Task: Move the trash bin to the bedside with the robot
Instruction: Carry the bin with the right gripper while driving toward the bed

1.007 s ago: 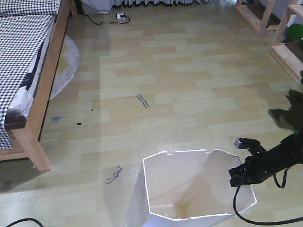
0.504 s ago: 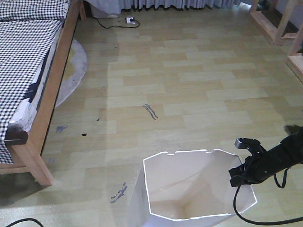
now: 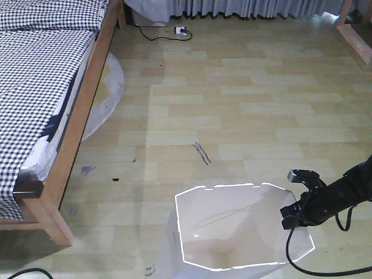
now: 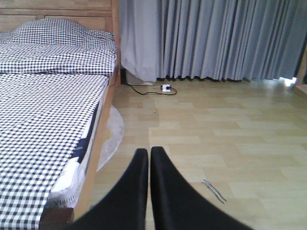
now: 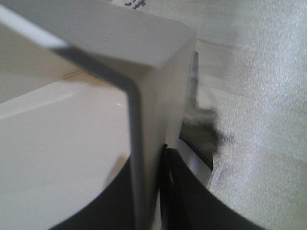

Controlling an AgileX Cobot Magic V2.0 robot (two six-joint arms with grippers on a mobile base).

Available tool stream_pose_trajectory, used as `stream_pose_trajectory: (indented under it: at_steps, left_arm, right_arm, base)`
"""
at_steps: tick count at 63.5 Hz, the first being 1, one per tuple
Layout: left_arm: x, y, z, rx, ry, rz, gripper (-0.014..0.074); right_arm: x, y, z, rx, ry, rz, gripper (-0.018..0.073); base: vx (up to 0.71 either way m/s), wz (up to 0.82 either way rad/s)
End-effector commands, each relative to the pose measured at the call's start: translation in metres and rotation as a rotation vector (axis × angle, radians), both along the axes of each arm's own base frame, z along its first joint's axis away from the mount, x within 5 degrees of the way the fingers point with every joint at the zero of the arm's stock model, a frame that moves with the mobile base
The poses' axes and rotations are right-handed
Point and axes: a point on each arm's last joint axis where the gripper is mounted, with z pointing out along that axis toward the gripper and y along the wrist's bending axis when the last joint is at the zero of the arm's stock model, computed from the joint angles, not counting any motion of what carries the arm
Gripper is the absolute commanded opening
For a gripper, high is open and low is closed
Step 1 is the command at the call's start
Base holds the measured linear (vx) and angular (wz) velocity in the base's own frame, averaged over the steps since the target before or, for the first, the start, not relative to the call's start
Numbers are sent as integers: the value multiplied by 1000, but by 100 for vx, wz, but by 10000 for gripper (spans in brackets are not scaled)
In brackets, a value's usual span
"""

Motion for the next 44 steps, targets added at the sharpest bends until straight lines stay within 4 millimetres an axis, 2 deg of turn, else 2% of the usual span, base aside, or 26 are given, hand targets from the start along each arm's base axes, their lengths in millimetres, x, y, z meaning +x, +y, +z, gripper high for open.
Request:
stream_pose_trajectory:
  at_steps: [1,44]
  left_arm:
    - [1,-1,-1,-4,-67,-8,-6]
    - [1,-1,-1,-4,-67,-8,-6]
  right_arm:
    - [9,11,36,176,-19,-7,-7]
    - [9,11,36,177,-19,-7,-7]
  base:
    - [24,10]
    - [26,-2]
